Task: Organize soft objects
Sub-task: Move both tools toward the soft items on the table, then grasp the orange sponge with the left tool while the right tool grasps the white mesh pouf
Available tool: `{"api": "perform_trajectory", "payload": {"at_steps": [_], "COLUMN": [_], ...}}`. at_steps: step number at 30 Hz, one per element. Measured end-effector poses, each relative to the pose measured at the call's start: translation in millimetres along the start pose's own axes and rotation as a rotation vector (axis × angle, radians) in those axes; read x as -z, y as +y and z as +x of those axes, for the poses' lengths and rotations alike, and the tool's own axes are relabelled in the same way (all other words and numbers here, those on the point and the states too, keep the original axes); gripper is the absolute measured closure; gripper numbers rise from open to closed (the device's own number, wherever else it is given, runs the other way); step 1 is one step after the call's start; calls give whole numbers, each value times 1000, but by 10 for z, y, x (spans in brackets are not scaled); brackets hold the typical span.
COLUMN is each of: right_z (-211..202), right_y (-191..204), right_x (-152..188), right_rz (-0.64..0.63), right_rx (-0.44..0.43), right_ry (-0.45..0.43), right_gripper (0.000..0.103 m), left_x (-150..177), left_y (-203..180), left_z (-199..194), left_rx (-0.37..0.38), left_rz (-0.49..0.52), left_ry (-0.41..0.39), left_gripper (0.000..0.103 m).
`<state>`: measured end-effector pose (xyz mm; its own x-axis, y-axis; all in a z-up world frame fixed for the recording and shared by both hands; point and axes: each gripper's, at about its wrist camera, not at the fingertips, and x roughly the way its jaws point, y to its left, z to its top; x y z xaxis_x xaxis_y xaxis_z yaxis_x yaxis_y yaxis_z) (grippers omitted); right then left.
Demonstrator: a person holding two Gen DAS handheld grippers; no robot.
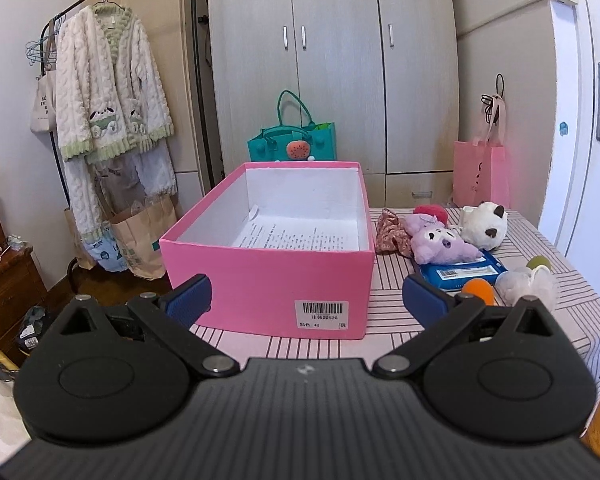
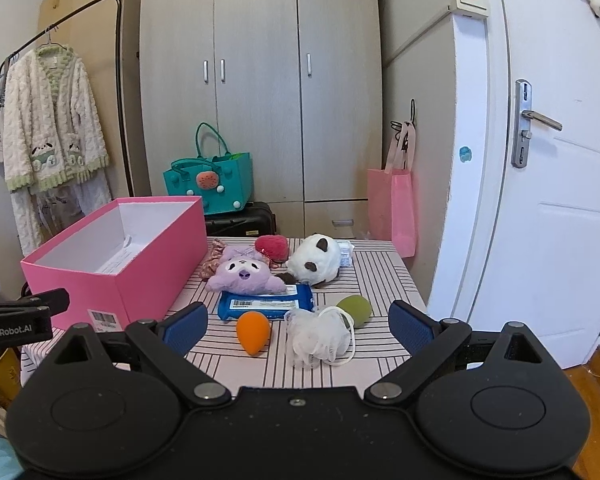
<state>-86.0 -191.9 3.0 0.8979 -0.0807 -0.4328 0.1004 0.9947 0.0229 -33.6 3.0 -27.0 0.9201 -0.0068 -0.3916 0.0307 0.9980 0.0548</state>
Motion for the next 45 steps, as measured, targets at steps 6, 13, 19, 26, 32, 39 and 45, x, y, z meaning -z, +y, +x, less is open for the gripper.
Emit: {"api": "perform_trajectory", "payload": {"at_steps": [6, 13, 19, 26, 32, 39, 45], "right_z": [-2, 1, 38, 86, 100, 138, 185], "right_y": [0, -11, -47, -88, -114, -146, -169], "right_x": [58, 64, 100, 145, 158, 156, 155], "right_rz": [2, -1, 2, 8, 11, 23, 27], "right_rx": [1, 8, 12, 17, 20, 17, 13], "right_ry": [4, 9, 28, 51, 58, 68, 77], "right_gripper": [4, 4, 4, 4, 4, 4, 4], "left_x": [66, 105, 136, 158, 151, 136, 133], "left_y": [-12, -51, -86, -110, -128, -122, -128], "left_z": [-7, -25, -21, -21, -14, 3, 25], "left_rx": [11, 26, 37, 45, 47, 48, 47], "left_rz": [-8, 3, 14, 27, 35, 46, 53], "left_ry": [2, 11, 26, 42, 48, 55, 59], "left_gripper": [0, 0, 0, 0, 0, 0, 0]}}
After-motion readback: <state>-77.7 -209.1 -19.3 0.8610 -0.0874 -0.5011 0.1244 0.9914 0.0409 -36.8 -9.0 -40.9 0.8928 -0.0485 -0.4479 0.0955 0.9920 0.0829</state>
